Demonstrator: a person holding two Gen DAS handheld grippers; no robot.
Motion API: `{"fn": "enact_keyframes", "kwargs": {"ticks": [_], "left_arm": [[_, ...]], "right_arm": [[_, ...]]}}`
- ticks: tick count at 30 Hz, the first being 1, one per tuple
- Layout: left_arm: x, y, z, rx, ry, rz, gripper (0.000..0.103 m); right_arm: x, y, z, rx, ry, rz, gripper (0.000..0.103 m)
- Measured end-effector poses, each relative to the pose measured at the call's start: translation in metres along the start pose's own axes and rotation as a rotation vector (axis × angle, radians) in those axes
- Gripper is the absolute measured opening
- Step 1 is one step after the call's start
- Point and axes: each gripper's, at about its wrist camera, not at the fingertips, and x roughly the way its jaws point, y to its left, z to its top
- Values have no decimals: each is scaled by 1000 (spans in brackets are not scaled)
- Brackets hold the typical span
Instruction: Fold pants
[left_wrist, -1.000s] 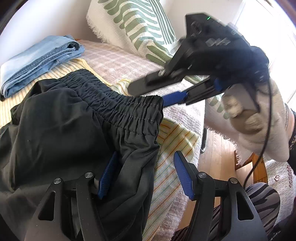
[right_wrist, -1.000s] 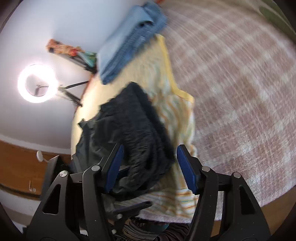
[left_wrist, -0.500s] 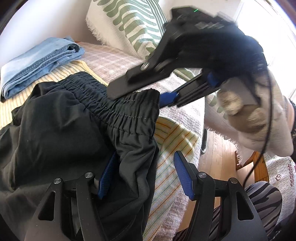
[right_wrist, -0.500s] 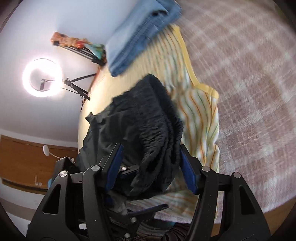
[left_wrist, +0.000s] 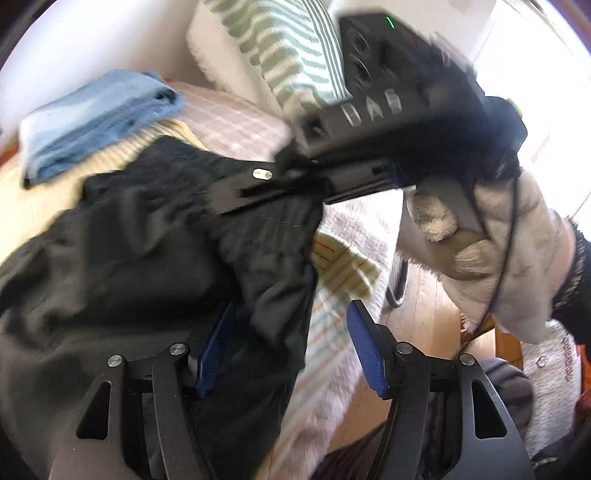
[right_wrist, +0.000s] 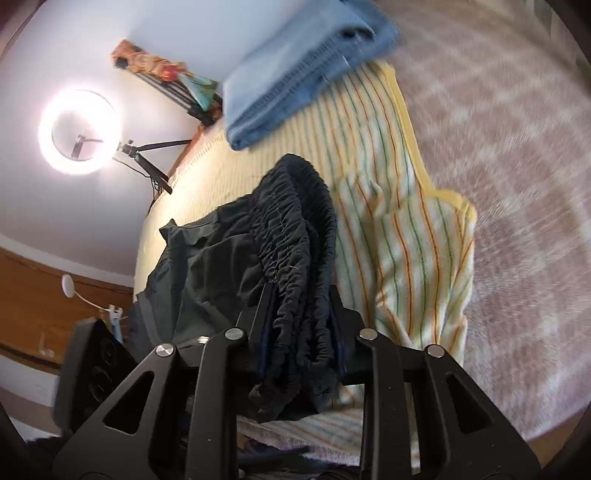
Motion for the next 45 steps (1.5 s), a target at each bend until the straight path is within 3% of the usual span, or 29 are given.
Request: {"fn": "enact_keyframes", "kwargs": {"ticks": [4, 8, 11, 13, 16, 20, 23, 27, 30, 33, 37, 40, 45], "left_arm": [[-82, 18, -11, -25, -100, 72, 62], [-180, 66, -39, -84, -200, 311, 62], [-229, 115, -75, -179, -203, 493, 62], [-252, 144, -100, -276, -204, 547, 62], [-268, 175, -143, -407, -196, 565, 62], [-256, 180, -165, -420, -164, 521, 62], [-248, 180, -170, -438, -154, 499, 62], [-252, 178, -173, -453, -159, 482, 62], [-257, 183, -178, -462, -159, 489, 62], [-263, 190, -184, -486, -164, 509, 62], [-279, 198, -198, -524, -180, 548, 62], [-300, 208, -217, -564, -186, 615, 62], [-347, 232, -261, -671, -208, 747, 62]], "right_arm": [[-20, 15, -5, -29, -69, -44, 25], [-42, 25, -8, -40, -149, -60, 23], [-58, 37, -14, -59, -198, -76, 23], [-69, 40, -24, -61, -226, -81, 22], [-72, 26, -42, -28, -214, -131, 22], [-53, -3, -45, 5, -155, -237, 22], [-41, -9, -40, 21, -121, -268, 23], [-44, -2, -34, -6, -89, -382, 37], [-64, 20, -31, -80, -153, -509, 51], [-71, 53, -26, -181, -197, -457, 53], [-43, 113, -12, -355, -159, -321, 53], [1, 159, 2, -466, -85, -199, 53], [81, 213, 25, -585, 0, -139, 53]]}}
